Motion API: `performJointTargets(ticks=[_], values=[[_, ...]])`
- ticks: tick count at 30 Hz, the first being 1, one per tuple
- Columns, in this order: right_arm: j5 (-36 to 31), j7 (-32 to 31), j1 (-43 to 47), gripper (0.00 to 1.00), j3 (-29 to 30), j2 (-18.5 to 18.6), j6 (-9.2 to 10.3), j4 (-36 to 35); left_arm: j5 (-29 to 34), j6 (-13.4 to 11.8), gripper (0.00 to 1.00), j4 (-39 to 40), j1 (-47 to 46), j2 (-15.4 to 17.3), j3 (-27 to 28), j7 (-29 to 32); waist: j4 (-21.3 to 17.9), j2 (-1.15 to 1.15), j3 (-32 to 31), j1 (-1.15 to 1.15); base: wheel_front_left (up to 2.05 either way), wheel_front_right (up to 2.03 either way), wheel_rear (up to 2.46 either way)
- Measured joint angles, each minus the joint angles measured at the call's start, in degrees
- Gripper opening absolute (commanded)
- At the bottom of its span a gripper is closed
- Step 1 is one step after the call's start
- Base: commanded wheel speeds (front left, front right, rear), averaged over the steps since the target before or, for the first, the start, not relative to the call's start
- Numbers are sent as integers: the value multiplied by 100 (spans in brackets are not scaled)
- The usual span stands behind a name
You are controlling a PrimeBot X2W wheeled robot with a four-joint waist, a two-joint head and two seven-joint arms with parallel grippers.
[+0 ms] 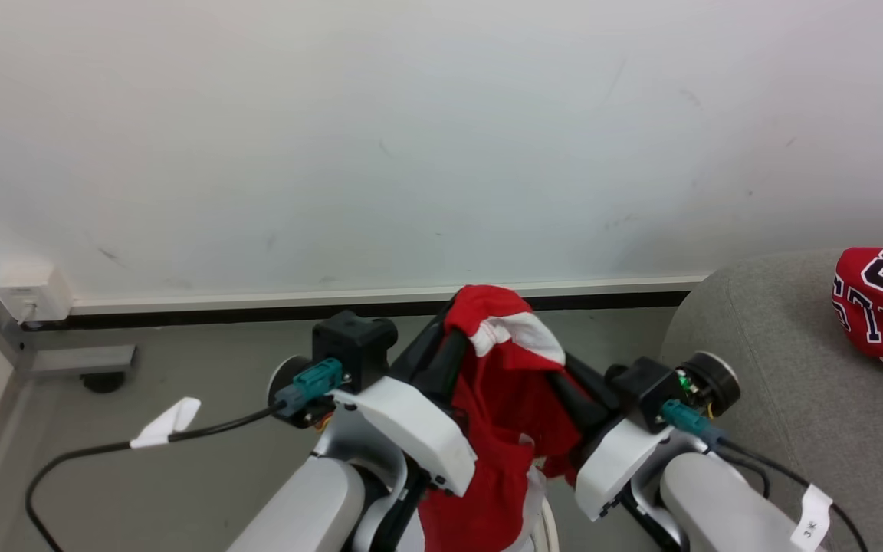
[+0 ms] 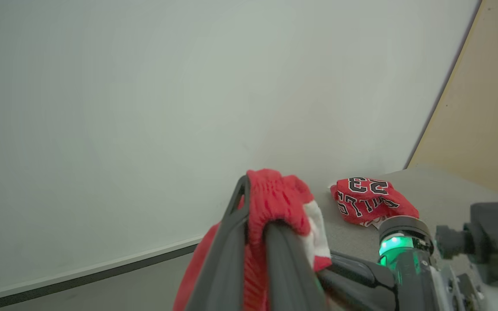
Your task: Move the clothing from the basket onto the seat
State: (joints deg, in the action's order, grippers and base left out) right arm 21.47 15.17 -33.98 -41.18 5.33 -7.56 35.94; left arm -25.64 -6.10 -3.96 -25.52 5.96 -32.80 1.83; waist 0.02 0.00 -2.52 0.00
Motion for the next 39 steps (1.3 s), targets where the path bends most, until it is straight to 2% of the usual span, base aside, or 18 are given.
performJointTargets(ticks=[1, 11, 18, 31, 39], values=[[37, 0, -7, 0, 96, 1, 0, -23, 0, 0, 100, -47, 18, 26, 13, -16, -5, 0, 5, 0, 0, 0, 0], [148, 0, -80, 0, 672, 25, 0, -382, 41, 112, 100, -466, 477, 261, -269, 34, -70, 0, 43, 0, 0, 0, 0], [60, 0, -80, 0, 996, 101, 0, -512, 218, 119, 100, -759, 743, 401, -439, -253, -71, 0, 52, 0, 0, 0, 0], [-13, 0, -1, 0, 1218, 169, 0, -608, 231, 110, 100, -957, 728, 354, -432, -594, -96, 0, 63, 0, 0, 0, 0], [-19, 0, 2, 0, 1220, 187, 0, -653, 193, 146, 100, -845, 702, 328, -490, -597, -297, 0, 98, 0, 0, 0, 0]])
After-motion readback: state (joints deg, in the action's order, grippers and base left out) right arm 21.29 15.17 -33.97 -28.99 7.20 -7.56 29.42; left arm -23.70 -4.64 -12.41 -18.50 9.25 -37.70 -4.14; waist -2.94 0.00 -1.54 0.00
